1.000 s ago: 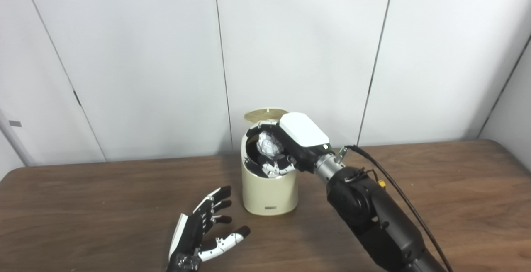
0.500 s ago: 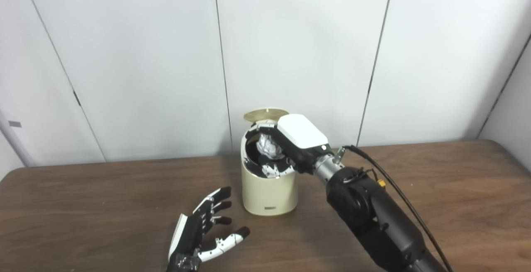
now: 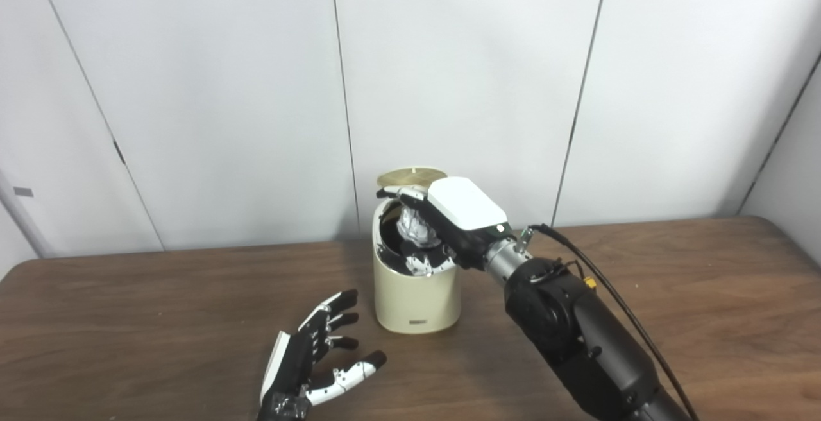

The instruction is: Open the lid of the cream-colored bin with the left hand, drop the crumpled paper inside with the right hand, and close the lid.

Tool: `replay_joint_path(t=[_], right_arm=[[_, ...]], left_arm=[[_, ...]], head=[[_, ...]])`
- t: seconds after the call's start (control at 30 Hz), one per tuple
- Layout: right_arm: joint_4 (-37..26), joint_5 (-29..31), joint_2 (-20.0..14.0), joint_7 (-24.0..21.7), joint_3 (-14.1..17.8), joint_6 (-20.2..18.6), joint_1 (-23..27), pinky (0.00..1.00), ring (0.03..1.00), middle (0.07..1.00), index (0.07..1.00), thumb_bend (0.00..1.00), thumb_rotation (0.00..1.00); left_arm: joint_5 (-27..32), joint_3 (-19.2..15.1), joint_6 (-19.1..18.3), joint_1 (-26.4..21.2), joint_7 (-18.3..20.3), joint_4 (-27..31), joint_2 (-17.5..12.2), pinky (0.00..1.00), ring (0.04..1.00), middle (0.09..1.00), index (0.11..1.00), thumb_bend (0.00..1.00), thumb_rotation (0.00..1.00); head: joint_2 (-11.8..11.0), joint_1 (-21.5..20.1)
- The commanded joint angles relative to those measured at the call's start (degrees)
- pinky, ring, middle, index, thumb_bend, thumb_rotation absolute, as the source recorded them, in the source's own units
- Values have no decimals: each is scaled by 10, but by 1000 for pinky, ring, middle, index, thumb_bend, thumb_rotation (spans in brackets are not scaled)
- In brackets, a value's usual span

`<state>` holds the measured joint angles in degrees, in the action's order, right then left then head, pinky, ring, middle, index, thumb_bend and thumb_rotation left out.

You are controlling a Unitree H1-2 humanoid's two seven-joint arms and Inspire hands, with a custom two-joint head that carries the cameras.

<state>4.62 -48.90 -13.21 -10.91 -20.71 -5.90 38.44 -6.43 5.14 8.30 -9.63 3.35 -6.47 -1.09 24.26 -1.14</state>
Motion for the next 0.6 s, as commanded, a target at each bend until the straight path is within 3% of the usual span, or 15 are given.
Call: replay_joint_path(t=[0.0,0.4,0.57], right_arm=[[-3,-13,-16,-2,4,-11,12,654,858,966,867,879,95],[-17,-11,-14,1,7,-8,8,652,848,951,856,860,102],[-36,-12,-21,-34,5,-19,16,700,910,985,898,875,145]], left_arm=[[3,0,24,-20,-1,3,-2,653,809,865,878,745,135],[1,0,23,-21,-3,1,-2,654,807,862,873,754,137],[7,0,26,-21,3,-2,-4,667,818,865,878,741,131]], head=[[0,-1],[0,-1],[2,0]])
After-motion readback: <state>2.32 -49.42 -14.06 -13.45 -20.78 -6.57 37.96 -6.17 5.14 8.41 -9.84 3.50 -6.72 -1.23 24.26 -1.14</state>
